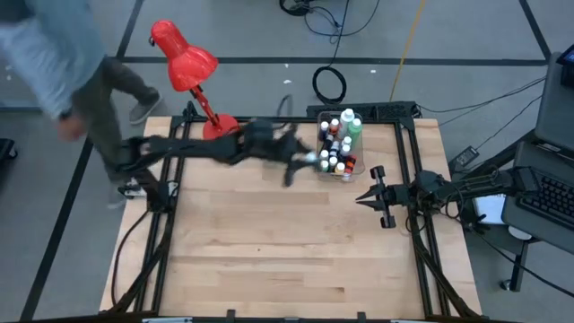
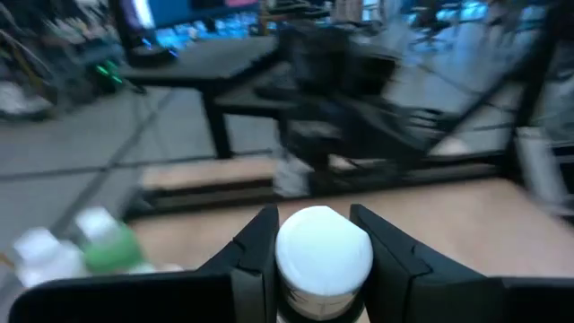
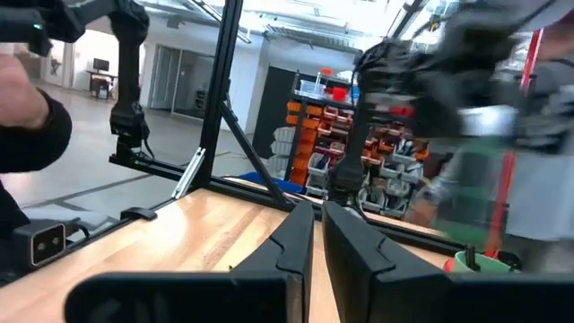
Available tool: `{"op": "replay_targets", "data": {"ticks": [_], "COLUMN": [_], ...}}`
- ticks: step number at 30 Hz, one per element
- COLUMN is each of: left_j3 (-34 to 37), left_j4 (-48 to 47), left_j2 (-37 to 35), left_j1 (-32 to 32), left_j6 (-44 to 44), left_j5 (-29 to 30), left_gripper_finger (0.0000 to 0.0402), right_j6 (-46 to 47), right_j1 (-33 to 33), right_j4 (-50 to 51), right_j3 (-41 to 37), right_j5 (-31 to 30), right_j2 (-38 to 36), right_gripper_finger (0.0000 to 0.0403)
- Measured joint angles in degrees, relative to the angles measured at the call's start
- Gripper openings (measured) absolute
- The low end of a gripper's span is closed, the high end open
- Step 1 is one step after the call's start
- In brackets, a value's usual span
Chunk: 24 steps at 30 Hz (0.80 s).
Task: Pick & Place Paint Supplies
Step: Put the dark green paint bottle into the transparent bin
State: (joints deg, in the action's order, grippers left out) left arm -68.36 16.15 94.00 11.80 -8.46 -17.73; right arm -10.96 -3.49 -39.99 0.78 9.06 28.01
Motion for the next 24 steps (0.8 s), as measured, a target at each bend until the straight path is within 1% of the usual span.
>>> {"op": "replay_targets", "data": {"ticks": [2, 5, 8, 12, 14, 16, 19, 21, 24], "left_j3": [-8.4, -18.4, -24.0, -24.9, -24.8, -24.8, -24.9, -24.9, -24.9], "left_j4": [-2.4, -7.5, -10.6, -7.9, -6.7, -4.7, -3.8, -2.4, -0.1], "left_j2": [6.3, 14.7, 20.5, 24.2, 24.8, 24.9, 24.9, 25.9, 27.9], "left_j1": [1.5, 3.4, 5.0, 6.9, 7.8, 8.7, 10.5, 12.1, 14.4], "left_j6": [-3.3, -8.5, -14.3, -21.5, -22.4, -23.3, -23.8, -22.9, -17.6], "left_j5": [0.1, -2.3, -3.8, -4.7, -4.8, -4.7, -4.8, -7.2, -13.7], "left_gripper_finger": [0.0099, 0.0099, 0.0099, 0.0099, 0.0099, 0.0099, 0.0099, 0.0099, 0.0099], "right_j6": [1.3, 3.5, 2.9, -0.5, -3.0, -4.8, -6.6, -7.7, -10.7], "right_j1": [0.0, 0.0, 0.0, 0.0, 0.0, 0.0, 0.0, 0.0, 0.0], "right_j4": [0.0, 0.5, 2.3, 2.9, 2.8, 3.1, 4.1, 4.4, 3.3], "right_j3": [0.0, 0.0, 0.0, 0.0, 0.0, 0.0, 0.0, 0.0, 0.0], "right_j5": [0.3, 2.2, 3.4, 2.9, 2.1, -0.5, -6.0, -9.2, -13.5], "right_j2": [0.0, 0.2, 0.3, 0.4, 0.4, 0.4, 0.5, 0.5, 0.5], "right_gripper_finger": [0.0023, 0.0023, 0.0023, 0.0023, 0.0023, 0.0023, 0.0023, 0.0023, 0.0023]}}
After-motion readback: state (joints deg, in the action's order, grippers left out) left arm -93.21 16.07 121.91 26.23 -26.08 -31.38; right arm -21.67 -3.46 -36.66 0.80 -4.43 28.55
